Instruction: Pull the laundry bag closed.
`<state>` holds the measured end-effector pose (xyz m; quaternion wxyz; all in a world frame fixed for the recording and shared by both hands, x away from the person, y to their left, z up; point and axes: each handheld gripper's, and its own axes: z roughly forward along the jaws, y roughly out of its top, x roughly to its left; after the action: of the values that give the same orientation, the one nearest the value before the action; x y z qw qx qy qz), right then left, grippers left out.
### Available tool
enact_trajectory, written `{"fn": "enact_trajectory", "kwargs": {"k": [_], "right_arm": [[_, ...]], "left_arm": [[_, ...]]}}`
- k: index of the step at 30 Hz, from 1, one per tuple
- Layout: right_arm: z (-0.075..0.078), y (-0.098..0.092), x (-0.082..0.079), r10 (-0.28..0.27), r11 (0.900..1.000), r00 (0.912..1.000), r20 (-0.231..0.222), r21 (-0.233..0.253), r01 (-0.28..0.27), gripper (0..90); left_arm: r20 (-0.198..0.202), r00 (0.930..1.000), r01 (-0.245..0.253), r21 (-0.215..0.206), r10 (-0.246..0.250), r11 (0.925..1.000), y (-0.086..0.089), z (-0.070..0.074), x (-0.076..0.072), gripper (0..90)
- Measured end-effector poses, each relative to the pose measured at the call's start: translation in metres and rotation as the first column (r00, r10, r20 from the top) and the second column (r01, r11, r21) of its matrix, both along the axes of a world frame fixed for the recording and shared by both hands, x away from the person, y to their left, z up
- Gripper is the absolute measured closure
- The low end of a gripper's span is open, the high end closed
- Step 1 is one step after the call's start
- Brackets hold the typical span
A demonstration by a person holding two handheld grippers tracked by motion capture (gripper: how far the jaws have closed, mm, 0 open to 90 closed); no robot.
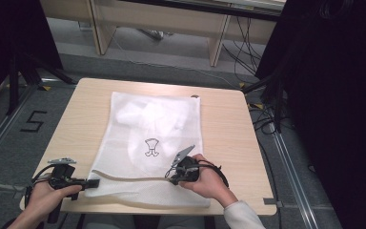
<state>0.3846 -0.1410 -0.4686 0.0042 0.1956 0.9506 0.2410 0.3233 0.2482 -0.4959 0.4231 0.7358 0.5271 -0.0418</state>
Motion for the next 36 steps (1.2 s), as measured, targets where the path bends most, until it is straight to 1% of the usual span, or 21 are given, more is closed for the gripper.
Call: {"fn": "enact_trajectory", "kwargs": {"k": [3,4,6,10,11,19,20,24,27,36], "right_arm": [[0.0,0.0,0.0,-0.001,1.0,1.0,0.004,-0.002,0.001,82.8],[0.0,-0.001,0.0,-0.001,1.0,1.0,0.006,-0.01,0.001,82.8],[0.0,-0.002,0.0,-0.004,1.0,1.0,-0.002,-0.008,0.004,82.8],[-0.002,-0.006,0.001,-0.009,1.0,1.0,0.003,-0.007,0.009,82.8],[-0.001,-0.008,0.001,-0.012,1.0,0.9999,-0.002,-0.008,0.012,82.8],[-0.001,-0.009,0.001,-0.01,1.0,0.9999,0.006,-0.002,0.01,82.8],[0.0,-0.009,0.0,-0.011,1.0,0.9999,0.005,-0.007,0.011,82.8],[-0.001,-0.012,0.0,-0.018,1.0,0.9998,0.001,-0.001,0.018,82.8],[-0.001,-0.013,0.0,-0.019,1.0,0.9998,0.001,-0.005,0.019,82.7],[-0.001,-0.016,-0.001,-0.027,1.0,0.9996,0.005,-0.006,0.028,82.7]], "left_arm": [[0.001,1.0,0.0,0.004,0.0,1.0,0.0,0.0,0.0,85.6],[0.0,1.0,-0.002,-0.003,0.002,1.0,0.0,0.0,0.0,85.5],[-0.001,1.0,-0.001,0.0,0.001,1.0,0.0,0.0,0.0,85.5],[-0.001,1.0,0.0,0.003,0.0,1.0,0.0,0.0,0.0,85.5],[-0.001,1.0,-0.001,0.001,0.001,1.0,0.0,0.0,0.0,85.5],[0.0,1.0,0.001,0.004,-0.001,1.0,0.0,0.0,0.0,85.5],[-0.001,1.0,0.0,0.002,0.0,1.0,0.0,0.0,0.0,85.5],[0.0,1.0,0.0,0.001,0.0,1.0,0.0,0.0,0.0,85.5],[-0.001,1.0,0.0,0.002,0.0,1.0,0.0,0.0,0.0,85.5],[-0.001,1.0,0.003,0.006,-0.003,1.0,0.0,0.0,0.0,85.5]]}}
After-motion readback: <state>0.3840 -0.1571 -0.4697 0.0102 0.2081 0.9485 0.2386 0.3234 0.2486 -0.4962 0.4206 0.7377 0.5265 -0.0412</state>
